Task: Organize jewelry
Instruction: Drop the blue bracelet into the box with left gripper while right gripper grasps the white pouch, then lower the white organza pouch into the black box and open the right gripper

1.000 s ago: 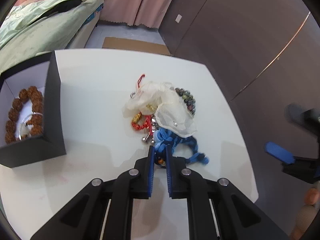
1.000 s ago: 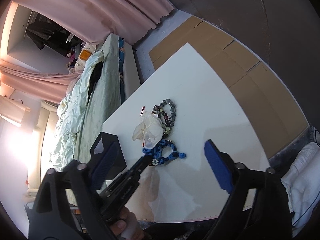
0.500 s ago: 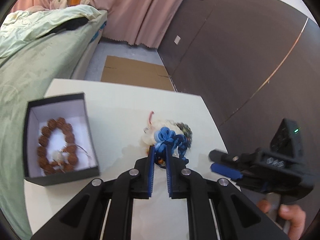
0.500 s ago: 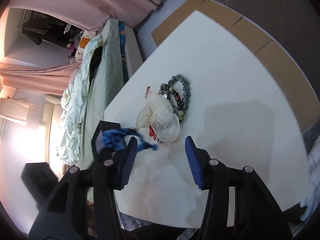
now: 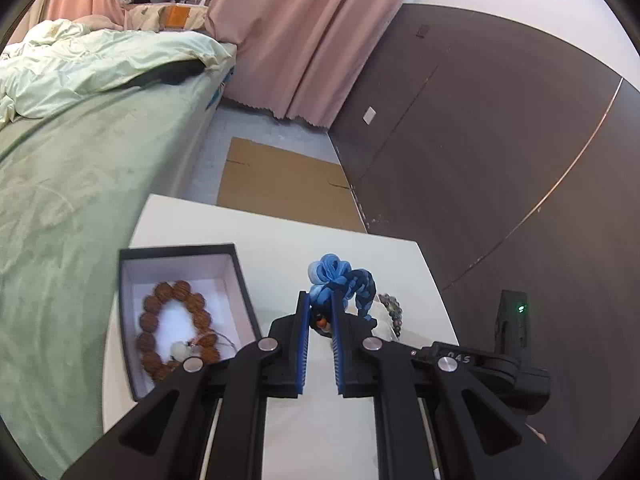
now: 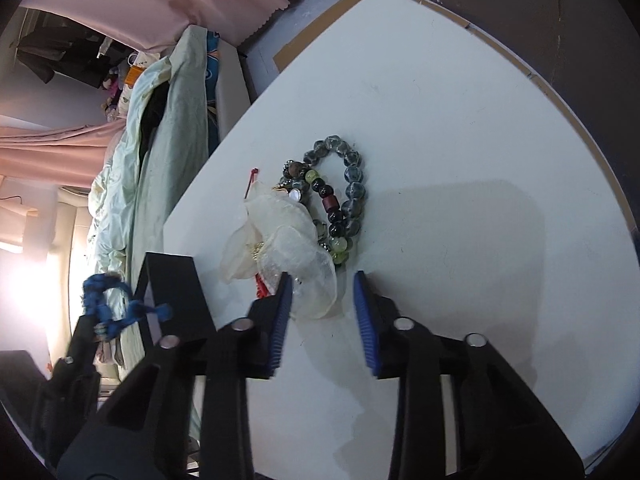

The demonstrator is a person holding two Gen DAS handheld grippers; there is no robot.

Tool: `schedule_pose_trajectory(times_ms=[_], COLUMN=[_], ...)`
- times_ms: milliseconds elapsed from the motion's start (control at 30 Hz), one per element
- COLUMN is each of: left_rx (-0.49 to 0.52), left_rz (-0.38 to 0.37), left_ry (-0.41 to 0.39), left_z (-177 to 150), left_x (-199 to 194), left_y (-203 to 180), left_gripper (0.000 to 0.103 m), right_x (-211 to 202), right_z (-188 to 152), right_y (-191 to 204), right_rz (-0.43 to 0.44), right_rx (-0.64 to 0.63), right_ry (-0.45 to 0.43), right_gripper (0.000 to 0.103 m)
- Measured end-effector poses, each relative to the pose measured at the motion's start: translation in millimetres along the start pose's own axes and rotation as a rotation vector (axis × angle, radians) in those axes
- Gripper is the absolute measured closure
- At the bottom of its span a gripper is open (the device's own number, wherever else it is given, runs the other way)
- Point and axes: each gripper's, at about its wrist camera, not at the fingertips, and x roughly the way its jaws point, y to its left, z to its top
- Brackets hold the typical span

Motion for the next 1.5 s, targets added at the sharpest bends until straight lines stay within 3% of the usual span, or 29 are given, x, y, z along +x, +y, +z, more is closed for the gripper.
schedule_pose_trajectory(times_ms=[67, 200, 500, 600, 667, 700, 767, 867, 1367, 1433, 1500], left_rx=[-0.001, -0.013, -0.055, -0.08, -0.107, -0.132, -0.136, -0.097, -0.177, -0.192, -0.2], left_rz=[0.009, 0.038, 0.107, 0.135, 0.14, 0.13, 0.117, 0.144, 0.173, 0.175, 0.179], left_ry=[-0.011, -0.022, -0.043, -0.048, -0.063, -0.096, -0.157, -0.185, -0.199, -0.202, -0.203], left_z=[1.9, 4.5, 4.6, 4.9, 5.9, 6.4, 8.1, 14.6, 21.6, 22.4, 22.8], left_x=[-6.1, -15.6, -28.8, -31.8, -35.4, -41.7, -53.0, -60.3, -70.8, -72.0, -73.2], left_y=[3.8, 15.9, 43.8, 52.1, 58.1, 61.5, 62.9, 60.0, 88.1, 93.5, 96.9], left_gripper=[0.095, 0.094, 0.094, 0.087, 0.037, 0.006, 0.007, 0.008, 0.008, 0.008, 0.008], right_x=[4.1, -3.7, -39.3, -47.2, -50.8, -54.3, -59.3, -65.8, -51.8, -45.0, -33.7], right_z=[0.8, -3.8, -19.4, -21.8, -23.1, -23.9, -25.2, -28.7, -58.5, -61.2, -63.2], right_y=[3.3, 17.2, 57.6, 66.4, 73.7, 77.6, 84.1, 95.9, 176.2, 182.0, 186.4], right_rz=[0.025, 0.042, 0.169, 0.205, 0.226, 0.245, 0.276, 0.317, 0.481, 0.466, 0.39], right_rx=[-0.019, -0.063, -0.152, -0.152, -0.16, -0.166, -0.175, -0.197, -0.313, -0.319, -0.335], right_ry=[0.02, -0.011, -0.125, -0.154, -0.168, -0.177, -0.188, -0.202, -0.144, -0.133, -0.131], right_gripper=[0.1, 0.101, 0.101, 0.101, 0.101, 0.101, 0.101, 0.101, 0.101, 0.101, 0.1])
